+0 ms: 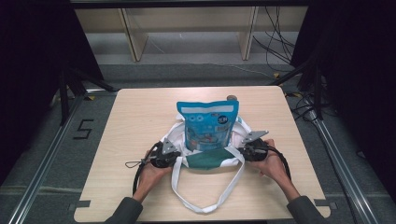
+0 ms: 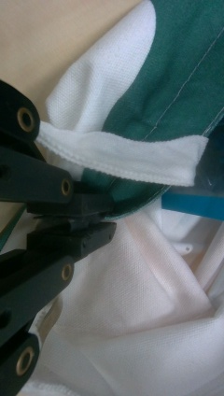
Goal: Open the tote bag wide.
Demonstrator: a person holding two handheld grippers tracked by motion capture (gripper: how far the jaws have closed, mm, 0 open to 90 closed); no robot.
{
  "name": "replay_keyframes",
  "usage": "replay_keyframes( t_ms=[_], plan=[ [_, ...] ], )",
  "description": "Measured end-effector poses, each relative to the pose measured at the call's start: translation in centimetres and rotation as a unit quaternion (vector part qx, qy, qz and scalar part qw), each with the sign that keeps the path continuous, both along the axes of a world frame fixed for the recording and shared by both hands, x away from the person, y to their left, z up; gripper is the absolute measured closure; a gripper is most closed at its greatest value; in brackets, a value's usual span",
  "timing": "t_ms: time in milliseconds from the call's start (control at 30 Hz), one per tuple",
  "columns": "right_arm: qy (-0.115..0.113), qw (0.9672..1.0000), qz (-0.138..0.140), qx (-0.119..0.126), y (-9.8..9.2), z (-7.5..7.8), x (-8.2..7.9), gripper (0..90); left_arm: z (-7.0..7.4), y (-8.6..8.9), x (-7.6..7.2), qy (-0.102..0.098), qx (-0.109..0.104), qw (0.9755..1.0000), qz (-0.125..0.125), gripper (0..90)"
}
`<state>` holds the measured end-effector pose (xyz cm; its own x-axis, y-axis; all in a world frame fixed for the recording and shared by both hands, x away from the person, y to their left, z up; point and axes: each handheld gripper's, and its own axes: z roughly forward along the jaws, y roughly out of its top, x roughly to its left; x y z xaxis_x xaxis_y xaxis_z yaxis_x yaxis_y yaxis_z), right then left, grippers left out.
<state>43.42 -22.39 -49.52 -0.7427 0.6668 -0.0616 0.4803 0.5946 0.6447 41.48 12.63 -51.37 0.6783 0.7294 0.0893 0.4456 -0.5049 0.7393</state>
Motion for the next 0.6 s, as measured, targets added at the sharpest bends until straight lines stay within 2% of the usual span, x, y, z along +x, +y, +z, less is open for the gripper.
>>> replay_keyframes(
  t_ms=[67, 133, 200, 267, 333, 433, 500, 533, 567, 600],
  plan=[
    [0.004, 1.0, -0.004, 0.0, 0.2, 0.1, 0.7, 85.2, -0.1, 0.2, 0.7, 0.0, -0.006, 1.0, 0.005, 88.1],
    [-0.005, 0.9999, -0.009, 0.005, 0.6, -0.1, 1.7, 85.3, 0.0, 0.4, 1.5, -0.002, 0.004, 0.9999, 0.012, 88.2],
    [-0.004, 0.9998, -0.017, 0.005, 0.8, -0.1, 2.1, 85.3, 0.0, 0.5, 2.1, -0.01, 0.018, 0.9997, 0.015, 87.8],
    [0.002, 0.9998, -0.02, 0.0, 1.1, 0.1, 2.5, 85.3, 0.0, 0.6, 2.3, -0.013, 0.02, 0.9996, 0.017, 87.8],
    [-0.011, 0.9997, -0.021, 0.004, 1.2, -0.1, 2.8, 85.2, -0.1, 0.7, 2.5, -0.011, 0.016, 0.9997, 0.015, 87.8],
    [-0.009, 0.9996, -0.025, 0.009, 1.2, -0.2, 3.2, 85.1, -0.1, 0.9, 2.8, -0.008, 0.01, 0.9997, 0.019, 87.8],
    [-0.019, 0.9996, -0.02, 0.006, 1.1, -0.2, 3.6, 84.6, -0.1, 0.9, 3.1, -0.009, 0.008, 0.9997, 0.021, 87.8],
    [0.001, 0.9995, -0.03, 0.009, 1.2, -0.1, 3.5, 84.5, -0.1, 0.9, 3.2, -0.008, 0.013, 0.9997, 0.02, 87.8],
    [-0.013, 0.9996, -0.023, 0.01, 1.1, -0.2, 3.9, 84.4, -0.1, 0.9, 3.3, -0.008, 0.013, 0.9997, 0.02, 87.7],
    [-0.005, 0.9992, -0.035, 0.017, 1.3, -0.3, 3.9, 84.4, -0.1, 0.8, 3.4, -0.01, 0.009, 0.9996, 0.024, 87.7]
  ],
)
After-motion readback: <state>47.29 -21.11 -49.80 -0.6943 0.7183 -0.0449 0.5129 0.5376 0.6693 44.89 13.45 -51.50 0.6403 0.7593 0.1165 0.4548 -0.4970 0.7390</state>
